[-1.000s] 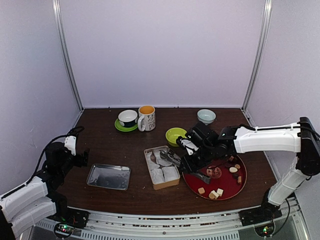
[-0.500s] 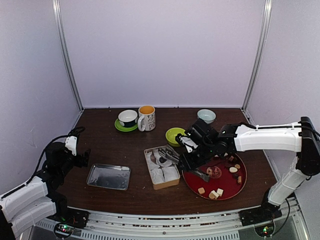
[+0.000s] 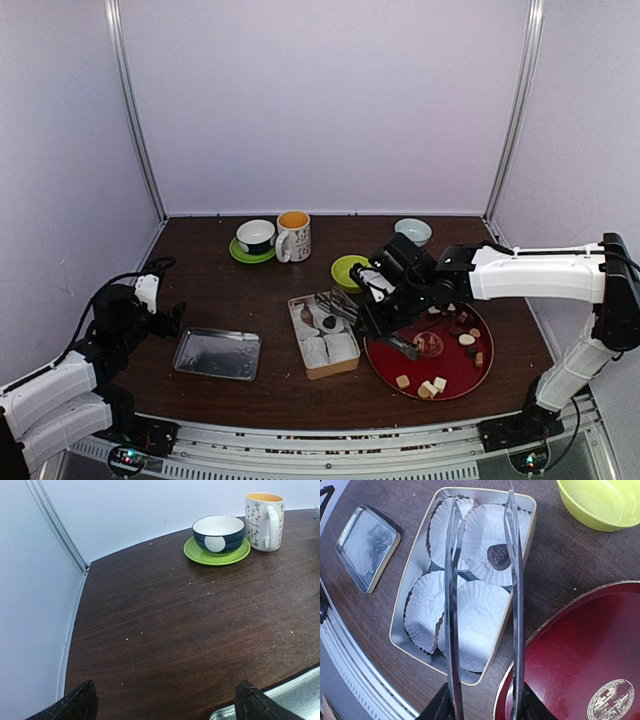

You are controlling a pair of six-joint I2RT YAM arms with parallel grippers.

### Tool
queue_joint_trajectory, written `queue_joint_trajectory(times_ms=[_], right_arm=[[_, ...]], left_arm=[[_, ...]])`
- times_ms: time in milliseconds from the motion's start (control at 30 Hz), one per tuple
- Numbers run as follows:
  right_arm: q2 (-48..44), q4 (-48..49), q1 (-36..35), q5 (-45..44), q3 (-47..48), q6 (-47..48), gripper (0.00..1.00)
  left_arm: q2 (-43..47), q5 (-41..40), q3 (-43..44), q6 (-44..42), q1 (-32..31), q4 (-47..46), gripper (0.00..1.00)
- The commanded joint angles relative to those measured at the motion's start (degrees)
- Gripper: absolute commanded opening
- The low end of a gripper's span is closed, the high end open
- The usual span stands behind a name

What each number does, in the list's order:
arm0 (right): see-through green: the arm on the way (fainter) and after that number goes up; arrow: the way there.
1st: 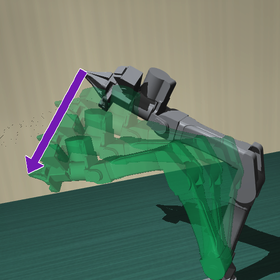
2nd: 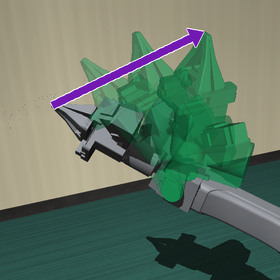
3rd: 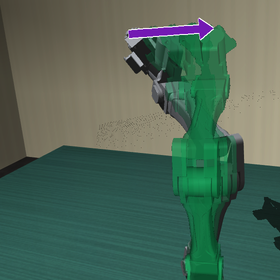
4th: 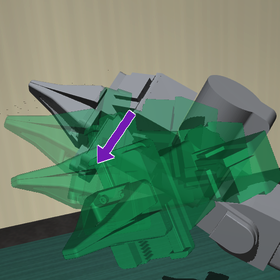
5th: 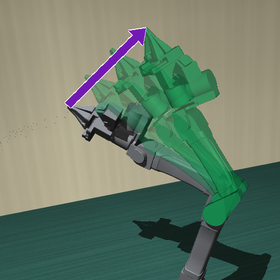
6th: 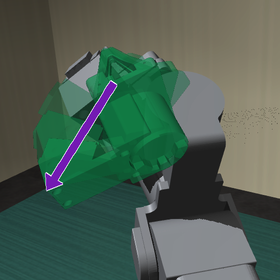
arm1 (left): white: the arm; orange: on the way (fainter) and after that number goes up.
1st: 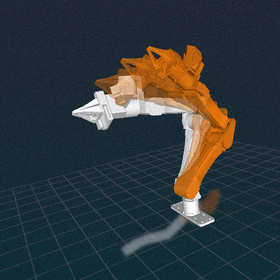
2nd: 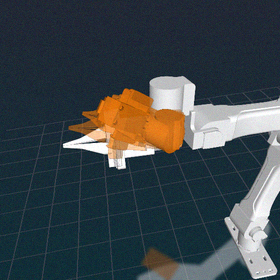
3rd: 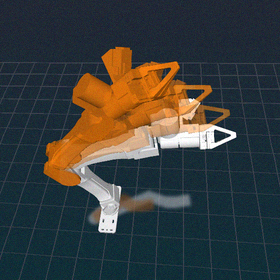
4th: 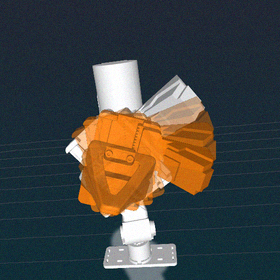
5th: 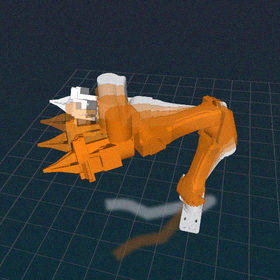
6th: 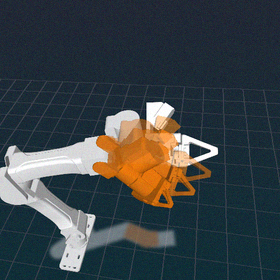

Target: Pack the chocolate

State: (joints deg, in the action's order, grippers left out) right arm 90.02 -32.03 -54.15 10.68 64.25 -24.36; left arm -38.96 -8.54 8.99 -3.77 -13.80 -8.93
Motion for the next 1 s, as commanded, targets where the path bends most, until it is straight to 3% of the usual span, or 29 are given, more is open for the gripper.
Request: queue_joint_trajectory(times_ms=[0, 200, 600, 733, 967], right_arm=[[-1.46, -0.34, -0.25, -1.36, 1.64, 0.53, 0.39], [-1.74, -0.38, -0.26, -1.27, 1.40, 0.78, 0.39], [-5.27, 0.08, -0.19, -2.16, -2.04, 1.17, 0.39], [-6.67, -0.04, -0.14, -2.52, -3.65, 1.24, 0.38], [-9.91, 0.58, -0.08, -3.16, -7.15, 0.59, 0.38]], left_arm=[[0.34, 2.81, 1.60, -1.38, 0.35, -1.67, 0.98], [-1.47, 12.52, 3.34, -5.73, 0.32, 0.26, 0.98], [-4.58, 4.27, 6.39, 0.27, 0.29, 8.30, 0.98], [-0.99, 1.71, 4.84, 1.71, 0.32, 9.43, 0.98], [4.52, 3.98, 3.06, 0.84, 0.31, 10.15, 0.98]])
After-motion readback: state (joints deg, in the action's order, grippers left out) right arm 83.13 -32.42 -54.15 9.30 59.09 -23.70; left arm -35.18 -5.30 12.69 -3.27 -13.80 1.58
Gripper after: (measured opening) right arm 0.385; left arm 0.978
